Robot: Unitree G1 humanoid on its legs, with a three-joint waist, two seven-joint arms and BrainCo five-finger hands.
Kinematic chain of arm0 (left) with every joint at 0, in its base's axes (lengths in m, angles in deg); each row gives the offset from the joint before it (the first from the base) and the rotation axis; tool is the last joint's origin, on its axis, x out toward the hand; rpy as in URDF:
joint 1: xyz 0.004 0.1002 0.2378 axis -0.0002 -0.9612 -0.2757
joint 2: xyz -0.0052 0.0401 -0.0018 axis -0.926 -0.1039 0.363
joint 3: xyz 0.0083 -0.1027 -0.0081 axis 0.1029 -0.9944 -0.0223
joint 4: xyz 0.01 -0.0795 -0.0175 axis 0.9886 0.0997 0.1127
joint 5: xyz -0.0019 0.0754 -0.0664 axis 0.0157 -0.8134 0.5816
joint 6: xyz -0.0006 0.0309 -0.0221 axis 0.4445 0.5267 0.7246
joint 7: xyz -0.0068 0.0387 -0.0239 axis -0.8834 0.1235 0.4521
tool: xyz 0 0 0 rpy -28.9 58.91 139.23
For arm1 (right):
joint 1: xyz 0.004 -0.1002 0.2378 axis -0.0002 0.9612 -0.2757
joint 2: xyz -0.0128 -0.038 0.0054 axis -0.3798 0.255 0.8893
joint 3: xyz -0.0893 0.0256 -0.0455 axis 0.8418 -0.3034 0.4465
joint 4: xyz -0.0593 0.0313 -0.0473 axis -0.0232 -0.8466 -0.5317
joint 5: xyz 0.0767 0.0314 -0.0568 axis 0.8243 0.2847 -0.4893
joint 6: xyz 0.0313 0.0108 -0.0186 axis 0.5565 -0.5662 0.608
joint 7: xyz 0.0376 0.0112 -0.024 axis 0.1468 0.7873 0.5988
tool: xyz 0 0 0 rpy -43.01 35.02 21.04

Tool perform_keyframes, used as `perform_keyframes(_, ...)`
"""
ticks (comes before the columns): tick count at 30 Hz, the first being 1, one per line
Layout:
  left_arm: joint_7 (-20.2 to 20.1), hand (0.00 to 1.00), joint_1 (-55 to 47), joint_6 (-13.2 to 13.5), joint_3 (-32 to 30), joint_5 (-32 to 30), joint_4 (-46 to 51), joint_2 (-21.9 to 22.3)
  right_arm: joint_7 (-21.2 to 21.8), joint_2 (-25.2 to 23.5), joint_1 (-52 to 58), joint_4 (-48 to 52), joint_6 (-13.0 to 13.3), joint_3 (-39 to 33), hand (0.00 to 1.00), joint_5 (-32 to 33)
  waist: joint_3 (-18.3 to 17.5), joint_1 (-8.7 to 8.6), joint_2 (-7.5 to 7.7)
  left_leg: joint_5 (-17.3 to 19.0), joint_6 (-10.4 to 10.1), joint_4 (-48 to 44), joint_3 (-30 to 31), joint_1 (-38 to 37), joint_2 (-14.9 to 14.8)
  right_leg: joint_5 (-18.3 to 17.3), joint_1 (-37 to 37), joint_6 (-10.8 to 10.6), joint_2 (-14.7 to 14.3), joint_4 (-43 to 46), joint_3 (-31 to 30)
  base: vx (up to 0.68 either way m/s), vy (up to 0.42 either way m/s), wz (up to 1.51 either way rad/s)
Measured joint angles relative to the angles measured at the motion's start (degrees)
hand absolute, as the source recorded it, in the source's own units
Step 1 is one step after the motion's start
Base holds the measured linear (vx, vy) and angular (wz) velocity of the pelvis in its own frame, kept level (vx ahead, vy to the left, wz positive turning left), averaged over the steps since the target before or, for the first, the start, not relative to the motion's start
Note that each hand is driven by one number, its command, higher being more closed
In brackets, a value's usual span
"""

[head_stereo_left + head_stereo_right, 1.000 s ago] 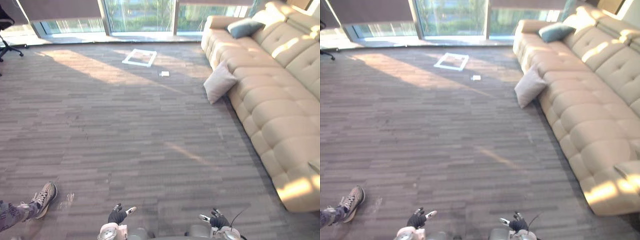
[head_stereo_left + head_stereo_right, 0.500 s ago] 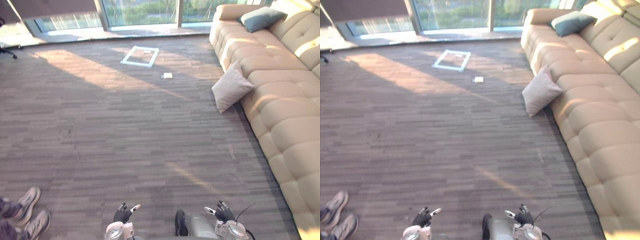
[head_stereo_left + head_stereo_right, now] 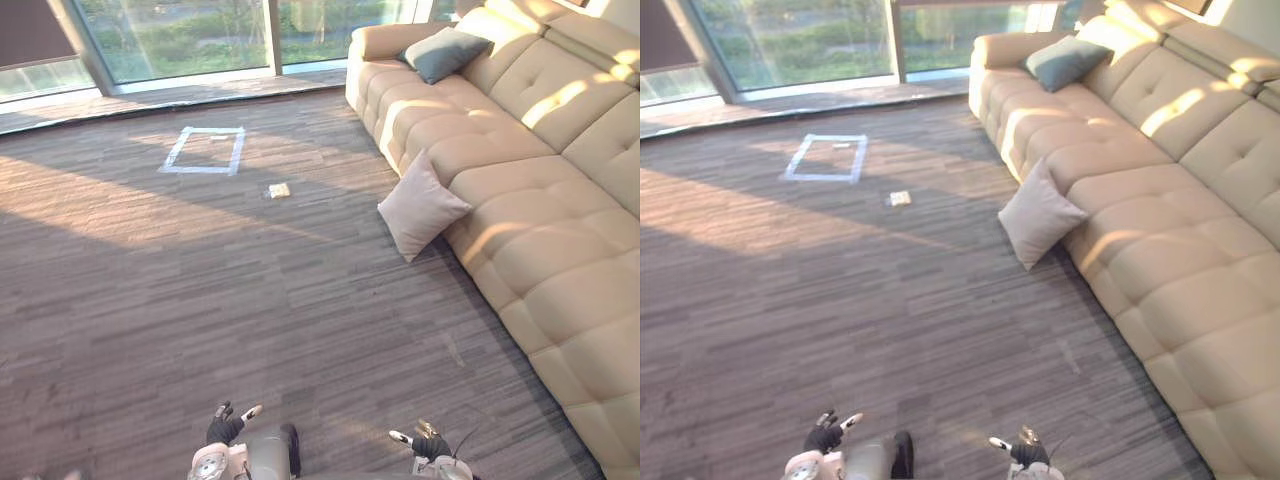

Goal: Pick up cushions and gather them together orderly.

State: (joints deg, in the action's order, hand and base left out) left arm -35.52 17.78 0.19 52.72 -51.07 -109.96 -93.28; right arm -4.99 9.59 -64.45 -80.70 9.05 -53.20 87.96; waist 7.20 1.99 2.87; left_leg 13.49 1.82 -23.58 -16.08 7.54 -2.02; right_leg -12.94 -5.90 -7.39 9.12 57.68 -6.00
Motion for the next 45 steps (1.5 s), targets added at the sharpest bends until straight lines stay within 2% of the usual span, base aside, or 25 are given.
perform_keyframes(1,0.0,0.0,0.12,-0.5,0.34,-0.38,-0.21,0.45,-0.02,0.32,0.12,1.99,0.22,0.59,0.0,-0.09,0.81,-0.06,-1.13,1.95,0.08,3.33,-2.17,-6.83,-0.2,-1.57,-5.02,2.59,-0.21,3.79,4.17,0.55,0.201,-0.86)
perform_keyframes(4,-0.05,0.0,0.62,-0.6,0.61,-0.41,-0.12,0.66,0.02,0.36,0.12,3.6,0.62,1.56,0.0,-0.08,1.16,-0.41,-1.09,4.48,-0.25,6.61,-3.93,-13.13,-0.33,-3.11,-12.2,4.44,-1.29,0.23,11.34,0.42,0.098,-0.45)
perform_keyframes(5,-0.07,0.0,1.33,-0.6,1.6,-0.41,-0.49,0.69,0.03,0.53,-0.03,3.6,0.67,1.59,0.0,-0.05,1.34,-1.55,-0.81,5.47,-0.51,8.65,-4.16,-15.77,-0.37,-2.86,-15.13,4.62,-2.76,-9.71,15.81,0.41,0.038,0.0)
perform_keyframes(8,-0.5,0.0,2.19,-0.54,4.48,-0.65,-1.15,0.91,0.07,1.54,-0.09,2.75,0.65,1.36,0.0,0.5,1.4,-2.84,-0.41,5.82,-2.32,14.06,-3.41,-20.63,1.69,5.32,-16.22,4.38,-5.76,-34.69,17.49,0.51,0.015,0.19)
perform_keyframes(9,-0.53,0.0,1.94,-0.61,4.38,-1.33,-2.31,1.81,0.06,2.18,0.31,2.64,0.65,0.96,0.0,0.63,1.08,-3.57,-0.93,6.26,-3.07,15.3,-1.81,-22.97,1.95,11.95,-15.66,9.12,-7.09,-36.01,15.5,0.61,-0.003,0.33)
perform_keyframes(10,-0.52,0.0,1.96,-0.62,4.31,-1.58,-2.55,2.1,0.07,2.27,0.34,2.54,0.65,0.9,0.0,0.6,0.99,-3.67,-1.21,6.21,-3.16,14.93,-0.94,-23.55,1.64,12.37,-15.53,11.62,-7.36,-35.01,15.09,0.74,-0.06,0.38)
perform_keyframes(12,-0.58,0.0,2.08,-0.61,2.45,-1.7,-1.9,3.15,0.13,2.13,-0.43,2.47,0.29,-0.36,0.0,0.49,1.61,-3.52,-2.88,5.15,-5.03,6.18,1.62,-22.0,-0.48,7.25,-14.25,13.45,-7.25,-30.65,16.67,0.66,-0.12,0.29)
perform_keyframes(15,-0.49,0.0,1.55,-0.61,-1.42,-1.65,0.23,5.15,0.09,2.32,-0.06,2.93,-0.2,0.19,0.0,0.33,1.88,-2.95,-5.22,-1.14,-12.08,-26.35,5.09,-9.72,-7.44,2.1,-6.47,14.05,-9.57,-32.43,18.02,0.54,-0.105,0.15)
perform_keyframes(16,-0.48,0.0,1.23,-0.58,-1.95,-1.65,1.46,5.29,-0.03,2.27,-0.03,2.93,-0.37,0.37,0.0,0.42,1.78,-2.44,-5.68,-1.0,-11.76,-33.15,4.38,-7.09,-9.55,0.95,-3.33,14.27,-10.33,-33.53,17.91,0.65,-0.062,-0.13)
perform_keyframes(17,-0.49,0.0,0.96,-0.58,-2.35,-1.65,2.68,5.15,-0.09,1.65,0.19,2.93,-0.46,0.48,0.0,0.52,2.25,-2.1,-4.46,-0.17,-10.21,-37.33,2.37,-3.98,-11.64,-0.62,1.6,14.14,-10.51,-35.48,17.38,0.68,-0.045,-0.25)
perform_keyframes(20,-0.51,0.0,0.8,-0.53,-2.33,-1.61,4.09,5.3,-0.15,1.03,0.31,2.91,-0.93,0.45,0.0,0.64,1.57,-1.39,-3.86,1.67,-7.07,-33.06,-1.31,1.76,-12.85,-1.65,7.85,13.4,-10.41,-40.08,14.81,0.41,0.015,-0.38)
perform_keyframes(22,-0.51,0.0,0.94,-0.37,-2.26,-1.58,4.19,5.29,-0.21,0.64,-0.25,2.85,-0.99,-0.04,0.0,0.64,1.53,-0.94,-3.98,2.35,-5.94,-20.9,-2.11,5.32,-11.71,-1.67,11.61,12.38,-9.7,-43.37,12.14,0.47,0.12,-0.68)
perform_keyframes(24,-0.5,0.0,1.18,-0.13,-1.53,-1.52,3.96,5.07,-0.28,0.29,0.16,2.4,-0.96,-0.71,0.0,0.64,1.4,-0.11,-3.6,0.08,-6.99,-4.56,1.32,6.36,-7.93,-2.59,13.5,10.3,-8.07,-45.23,9.41,0.4,0.183,-0.71)
perform_keyframes(26,-0.47,0.0,1.55,0.52,-0.01,-1.46,2.86,4.39,-0.55,0.98,0.28,0.79,-0.95,-0.7,0.0,0.58,1.28,0.45,-3.54,-9.59,-8.67,9.31,9.36,6.2,-3.87,-4.57,15.97,7.11,-6.02,-46.15,5.15,0.53,0.351,-0.84)
perform_keyframes(27,-0.47,0.0,1.45,0.62,0.32,-1.47,2.54,4.22,-0.58,1.21,0.36,0.32,-0.99,-0.63,0.0,0.52,0.91,0.67,-3.52,-12.46,-8.6,9.38,9.57,5.79,-3.53,-4.93,16.09,6.48,-5.89,-46.09,4.1,0.5,0.377,-0.84)
perform_keyframes(28,-0.48,0.0,1.64,0.63,0.8,-1.51,1.96,3.52,-0.76,0.78,0.37,-0.37,-1.02,-0.56,0.0,0.5,-0.1,0.97,-2.63,-12.79,-6.16,8.16,8.49,5.82,-2.23,-5.39,16.1,5.66,-4.45,-45.79,2.17,0.31,0.224,-0.56)
perform_keyframes(31,-0.52,0.0,2.13,0.49,1.64,-1.59,1.14,1.58,-0.77,-0.7,1.42,0.62,-0.9,-0.57,0.0,0.4,-0.89,0.5,-0.41,-7.03,-2.71,2.58,4.07,5.98,-1.49,-4.19,12.8,3.75,-1.94,-38.29,-0.11,0.51,0.357,-0.55)
perform_keyframes(33,-0.46,0.0,2.57,0.16,2.4,-1.67,-0.45,1.15,-0.64,-0.64,1.0,1.89,-0.78,-0.18,0.0,0.3,-0.5,0.22,-0.7,-3.48,-1.11,3.17,0.04,1.21,-1.37,-0.12,3.41,-0.14,-0.93,-17.84,-1.6,0.37,0.301,-0.79)
perform_keyframes(35,-0.4,0.0,2.66,-0.57,2.68,-1.81,-1.05,0.86,-0.36,-0.66,0.94,3.37,-0.3,0.7,0.0,0.02,0.05,0.22,-1.02,-1.43,-0.93,5.13,-4.07,-4.48,-1.44,-0.54,-3.11,0.67,0.11,-6.06,1.1,0.24,0.193,-0.94)
perform_keyframes(37,-0.41,0.0,2.25,-0.68,2.67,-2.18,-1.18,0.89,-0.16,-0.59,0.88,4.76,0.12,1.95,0.0,-0.02,0.38,0.02,-1.34,-0.01,-1.22,8.31,-7.88,-10.33,-1.85,-2.55,-7.61,3.17,0.44,-5.05,7.98,0.23,0.127,-1.06)
perform_keyframes(41,-0.49,0.0,2.71,-0.67,2.79,-2.19,-2.57,1.09,-0.13,-0.39,-0.08,4.03,0.36,2.05,0.0,-0.09,0.4,-1.26,-1.2,1.32,-2.19,12.64,-11.61,-14.2,-2.03,-2.24,-11.78,4.16,-2.03,-20.5,18.27,0.2,0.033,-0.63)
perform_keyframes(42,-0.51,0.0,2.88,-0.71,3.23,-2.28,-3.51,0.9,-0.13,0.03,-0.72,3.04,0.37,2.07,0.0,-0.09,0.43,-2.18,-1.19,1.46,-3.04,13.44,-12.1,-14.81,-1.77,0.43,-12.46,4.21,-3.78,-28.78,18.79,0.37,-0.043,-0.12)
perform_keyframes(43,-0.58,0.0,2.96,-0.73,4.5,-2.75,-4.68,0.22,-0.14,0.87,-0.83,1.41,0.17,2.01,0.0,-0.2,0.68,-2.94,-0.86,1.44,-4.45,14.08,-11.57,-16.07,-0.64,7.54,-11.76,7.27,-5.27,-36.15,17.77,0.39,-0.051,-0.01)
perform_keyframes(44,-0.65,0.0,3.39,-0.74,4.5,-2.8,-5.38,0.35,-0.05,1.61,-0.74,0.39,0.17,1.24,0.0,-0.11,1.04,-3.05,-1.39,1.51,-4.86,14.7,-10.67,-17.51,-0.55,9.16,-10.67,11.59,-5.94,-36.19,17.07,0.35,-0.031,-0.02)
perform_keyframes(45,-0.66,0.0,3.64,-0.7,4.4,-2.85,-5.45,0.88,-0.24,2.13,-0.95,0.35,0.17,0.82,0.0,-0.2,1.34,-3.0,-2.48,1.17,-5.45,14.82,-9.87,-18.12,-1.13,8.7,-10.28,11.64,-6.23,-35.58,17.31,0.41,-0.068,-0.07)
